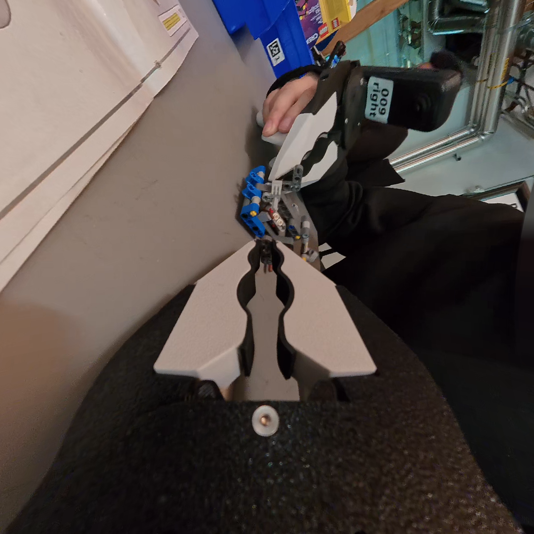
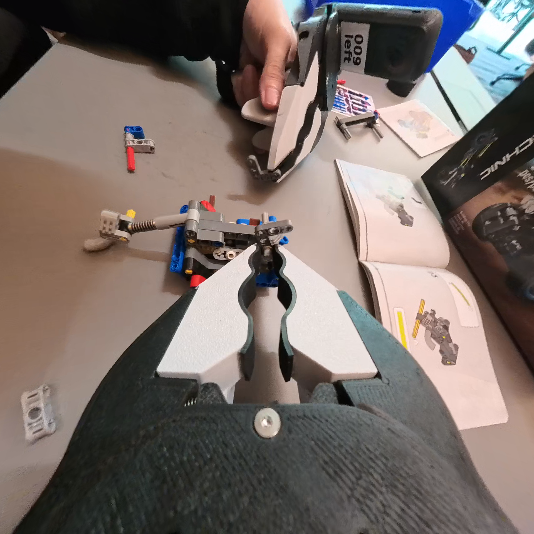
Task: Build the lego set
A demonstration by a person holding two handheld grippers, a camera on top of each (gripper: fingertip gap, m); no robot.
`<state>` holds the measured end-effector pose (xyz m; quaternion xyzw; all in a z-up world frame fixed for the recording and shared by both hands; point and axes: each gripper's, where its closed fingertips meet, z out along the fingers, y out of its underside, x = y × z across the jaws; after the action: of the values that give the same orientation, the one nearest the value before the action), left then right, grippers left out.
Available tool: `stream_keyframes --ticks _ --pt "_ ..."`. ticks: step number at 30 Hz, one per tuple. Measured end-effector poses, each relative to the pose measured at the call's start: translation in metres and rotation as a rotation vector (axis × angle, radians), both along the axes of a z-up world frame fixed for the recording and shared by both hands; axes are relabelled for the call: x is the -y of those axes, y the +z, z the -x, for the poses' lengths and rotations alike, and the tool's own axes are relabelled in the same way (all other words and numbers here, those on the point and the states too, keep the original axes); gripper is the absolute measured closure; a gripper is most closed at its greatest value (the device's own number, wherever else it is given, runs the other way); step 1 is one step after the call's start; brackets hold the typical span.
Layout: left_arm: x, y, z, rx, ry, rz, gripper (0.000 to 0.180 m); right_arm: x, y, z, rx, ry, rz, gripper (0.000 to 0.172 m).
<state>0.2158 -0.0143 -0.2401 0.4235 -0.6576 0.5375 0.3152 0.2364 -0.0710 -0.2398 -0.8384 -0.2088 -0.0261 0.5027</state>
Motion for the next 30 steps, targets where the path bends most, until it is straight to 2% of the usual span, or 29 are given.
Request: stream_keyframes --ticks 14,24,30 --pt "0.019 0.017 0.009 -0.024 -0.029 0.120 0.177 -0.011 0.011 0.006 0.118 0.009 -0.123 0.167" --pt "0.020 0.016 0.009 -0.029 -0.026 0.110 0.177 -0.015 0.010 0.007 0.233 0.001 -0.128 0.167" --pt "0.020 0.014 0.008 -0.042 -0.024 0.102 0.177 -0.017 0.011 0.008 0.240 -0.001 -0.130 0.167"
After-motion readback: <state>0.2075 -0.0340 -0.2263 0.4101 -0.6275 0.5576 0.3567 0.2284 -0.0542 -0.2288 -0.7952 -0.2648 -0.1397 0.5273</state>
